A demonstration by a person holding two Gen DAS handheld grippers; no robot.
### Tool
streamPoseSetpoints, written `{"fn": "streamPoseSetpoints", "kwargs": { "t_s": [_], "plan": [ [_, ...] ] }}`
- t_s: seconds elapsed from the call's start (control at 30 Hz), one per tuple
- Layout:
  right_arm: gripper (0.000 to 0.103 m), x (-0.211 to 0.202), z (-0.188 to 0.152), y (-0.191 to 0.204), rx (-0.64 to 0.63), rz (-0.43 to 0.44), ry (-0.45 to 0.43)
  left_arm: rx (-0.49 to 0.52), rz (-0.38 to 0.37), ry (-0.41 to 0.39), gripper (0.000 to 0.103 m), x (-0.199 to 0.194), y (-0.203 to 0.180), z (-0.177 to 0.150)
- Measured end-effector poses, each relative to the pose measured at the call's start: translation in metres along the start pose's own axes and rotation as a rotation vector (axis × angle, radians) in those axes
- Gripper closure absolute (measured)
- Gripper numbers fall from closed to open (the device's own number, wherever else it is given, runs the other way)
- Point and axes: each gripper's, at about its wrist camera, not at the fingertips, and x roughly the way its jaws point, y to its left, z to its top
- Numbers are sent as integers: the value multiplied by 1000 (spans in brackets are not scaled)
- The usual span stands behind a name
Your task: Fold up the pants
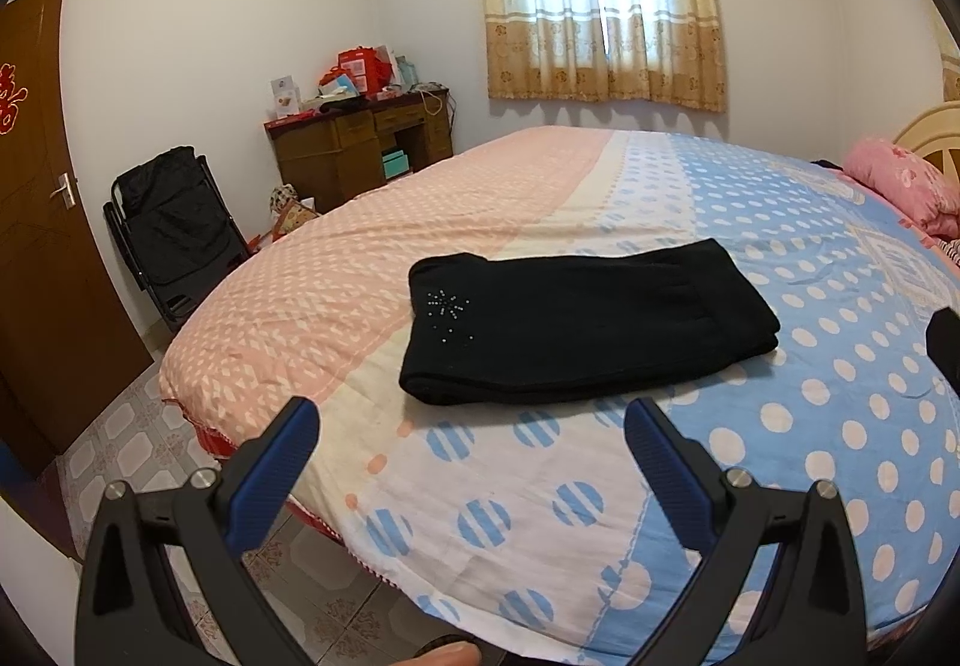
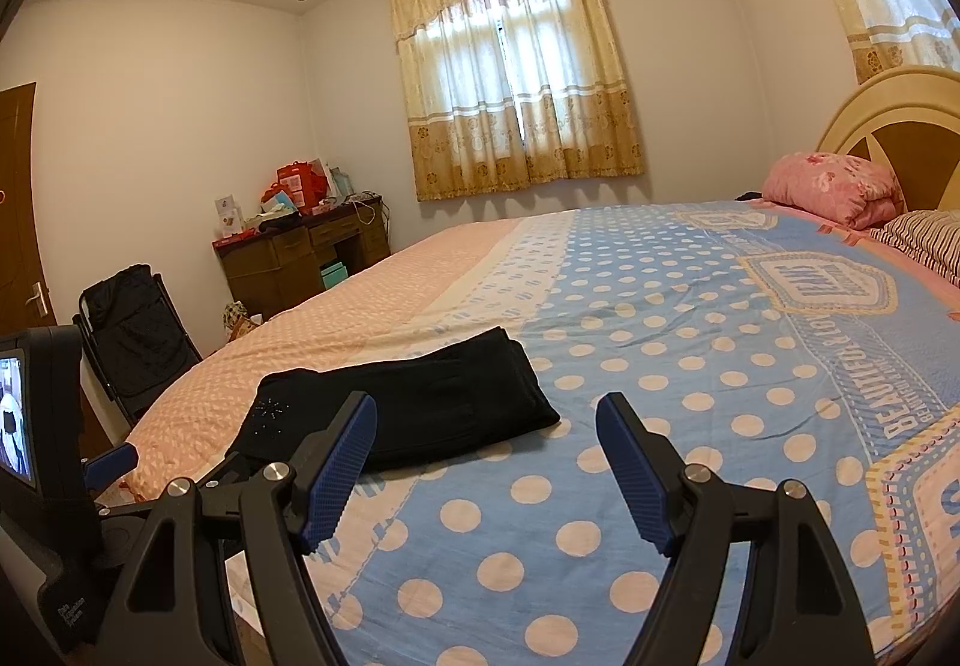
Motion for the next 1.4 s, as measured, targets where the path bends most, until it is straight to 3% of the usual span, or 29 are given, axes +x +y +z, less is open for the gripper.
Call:
{"fn": "streamPoseSetpoints", "kwargs": {
  "t_s": [0.8,1.0,1.4],
  "plan": [
    [26,1,-1,1,-1,1,4,-6,3,16,0,1,-1,-2],
    [26,0,-2,1,-2,0,9,21,56,-15,0,0,-4,-3],
    [26,1,-2,-1,1,1,10,19,42,-21,0,1,-5,0]
  ]
}}
